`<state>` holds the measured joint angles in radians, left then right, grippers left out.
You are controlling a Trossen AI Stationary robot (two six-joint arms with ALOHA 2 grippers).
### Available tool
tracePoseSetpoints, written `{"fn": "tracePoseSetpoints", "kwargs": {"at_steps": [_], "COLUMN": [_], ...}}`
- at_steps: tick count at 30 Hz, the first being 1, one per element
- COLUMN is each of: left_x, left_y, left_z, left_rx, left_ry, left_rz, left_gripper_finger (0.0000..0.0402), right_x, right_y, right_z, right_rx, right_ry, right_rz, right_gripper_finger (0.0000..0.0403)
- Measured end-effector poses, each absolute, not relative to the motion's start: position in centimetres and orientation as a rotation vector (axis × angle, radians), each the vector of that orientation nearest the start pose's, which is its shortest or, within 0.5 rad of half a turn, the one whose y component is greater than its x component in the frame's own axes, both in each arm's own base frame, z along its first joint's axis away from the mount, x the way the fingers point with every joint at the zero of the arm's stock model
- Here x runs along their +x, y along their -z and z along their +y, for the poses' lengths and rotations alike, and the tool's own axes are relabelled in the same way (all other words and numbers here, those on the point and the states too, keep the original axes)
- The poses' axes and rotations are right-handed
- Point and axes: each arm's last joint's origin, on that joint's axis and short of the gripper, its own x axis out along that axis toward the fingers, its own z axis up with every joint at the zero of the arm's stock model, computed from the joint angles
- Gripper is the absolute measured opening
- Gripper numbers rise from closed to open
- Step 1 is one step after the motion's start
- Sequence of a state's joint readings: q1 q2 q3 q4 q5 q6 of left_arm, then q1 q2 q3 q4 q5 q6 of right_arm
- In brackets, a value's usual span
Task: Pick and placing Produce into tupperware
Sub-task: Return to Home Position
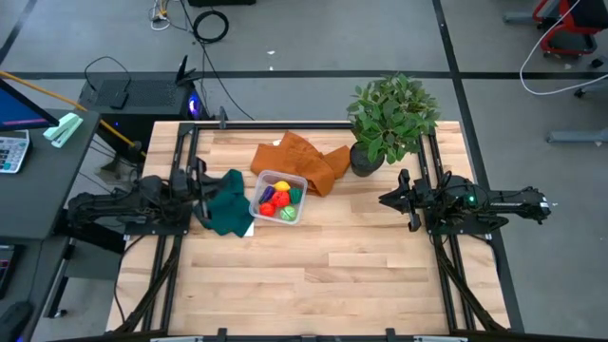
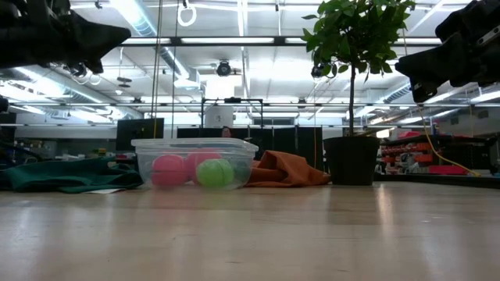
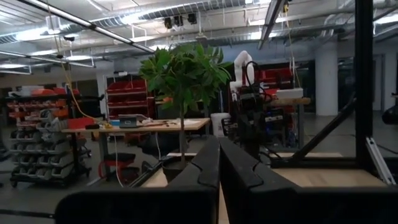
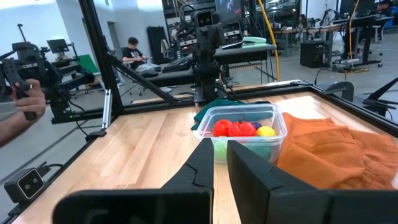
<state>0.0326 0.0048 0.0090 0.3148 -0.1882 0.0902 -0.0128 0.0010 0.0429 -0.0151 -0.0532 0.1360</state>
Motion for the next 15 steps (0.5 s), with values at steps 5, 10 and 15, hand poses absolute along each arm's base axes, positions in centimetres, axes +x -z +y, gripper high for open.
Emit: {"fn": "tracePoseSetpoints", "kwargs": {"at_steps": [5, 10, 15], "left_x": [9.5, 9.6, 9.7], "left_y": [-18.6, -17.4, -17.1], "left_z": [0.8, 0.8, 0.6], "left_rx": [0.051, 0.031, 0.027], "left_ry": [-0.218, -0.212, -0.144], "left_rz": [-0.209, -0.085, -0.053], "left_gripper_finger": [0.0014, 0.0016, 0.0006], "right_x": [9.5, 9.5, 9.5], "right_y": [-17.7, -17.7, -17.7], "right_z": [0.0, 0.0, 0.0], "right_rx": [0.135, 0.135, 0.135], "right_ry": [-0.043, -0.043, -0.042], "right_rz": [-0.024, -0.024, -0.024], "right_gripper_finger": [0.0014, 0.0014, 0.0014]}}
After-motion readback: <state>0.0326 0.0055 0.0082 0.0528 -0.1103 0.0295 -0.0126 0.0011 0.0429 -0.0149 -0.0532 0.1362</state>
